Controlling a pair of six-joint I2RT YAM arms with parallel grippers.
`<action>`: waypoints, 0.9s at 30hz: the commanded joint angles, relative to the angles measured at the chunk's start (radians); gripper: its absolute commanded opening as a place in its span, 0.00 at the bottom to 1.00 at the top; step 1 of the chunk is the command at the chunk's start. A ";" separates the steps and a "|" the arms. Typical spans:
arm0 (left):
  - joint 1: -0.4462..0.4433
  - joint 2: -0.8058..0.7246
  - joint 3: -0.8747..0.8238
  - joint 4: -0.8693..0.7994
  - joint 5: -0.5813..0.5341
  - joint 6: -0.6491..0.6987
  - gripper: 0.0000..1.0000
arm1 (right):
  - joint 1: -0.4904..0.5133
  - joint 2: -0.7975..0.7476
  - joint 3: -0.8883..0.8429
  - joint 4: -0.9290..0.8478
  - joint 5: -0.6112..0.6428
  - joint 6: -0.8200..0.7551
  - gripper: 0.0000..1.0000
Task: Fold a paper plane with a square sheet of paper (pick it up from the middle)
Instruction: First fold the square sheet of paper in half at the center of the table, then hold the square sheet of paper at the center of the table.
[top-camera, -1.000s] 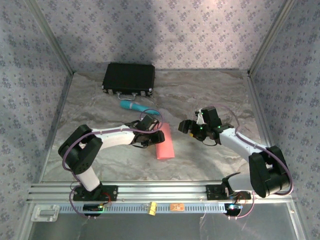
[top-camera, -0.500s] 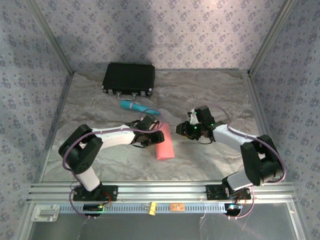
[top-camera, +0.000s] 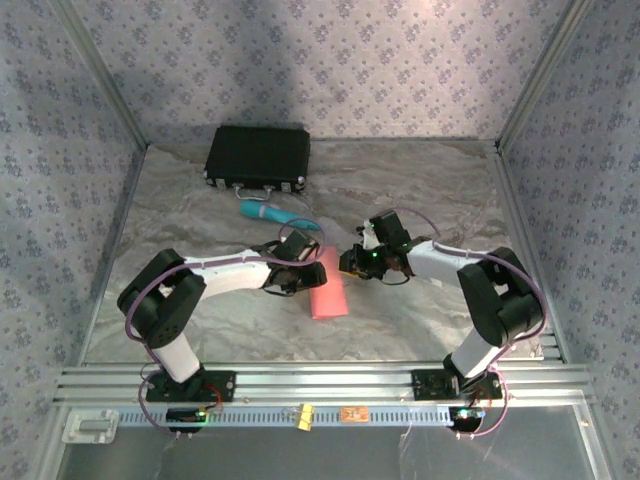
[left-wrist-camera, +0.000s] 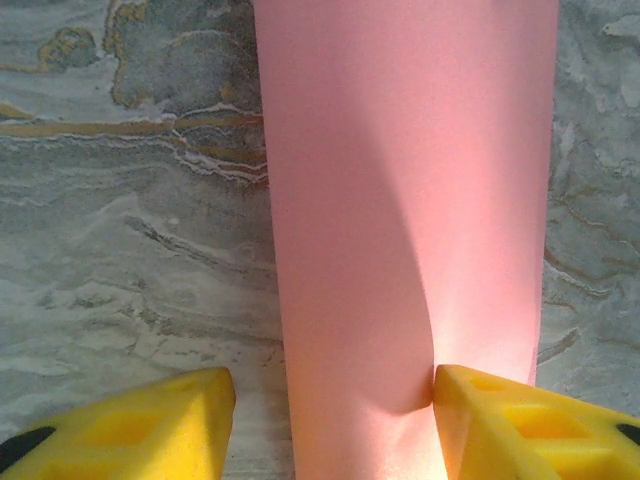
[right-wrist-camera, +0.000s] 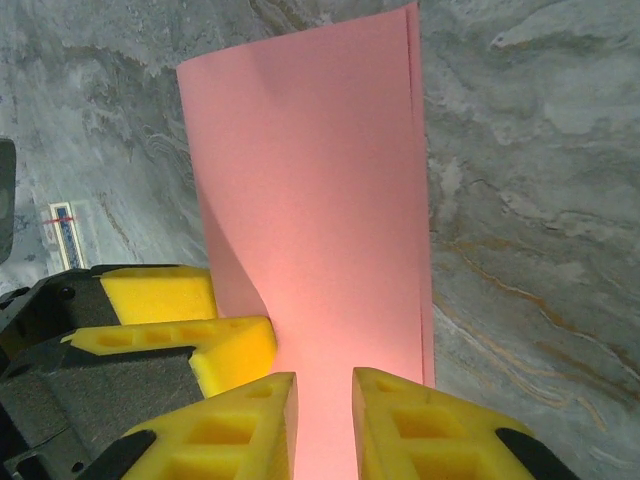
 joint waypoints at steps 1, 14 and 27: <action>0.000 0.019 0.018 -0.082 -0.026 0.010 0.56 | 0.010 0.035 0.031 0.006 -0.032 -0.002 0.21; -0.001 0.040 0.021 -0.058 -0.008 -0.003 0.59 | 0.032 0.114 0.074 -0.042 0.008 -0.008 0.16; 0.001 0.063 0.030 -0.073 -0.020 -0.019 0.58 | -0.043 -0.017 -0.045 0.053 0.047 0.048 0.13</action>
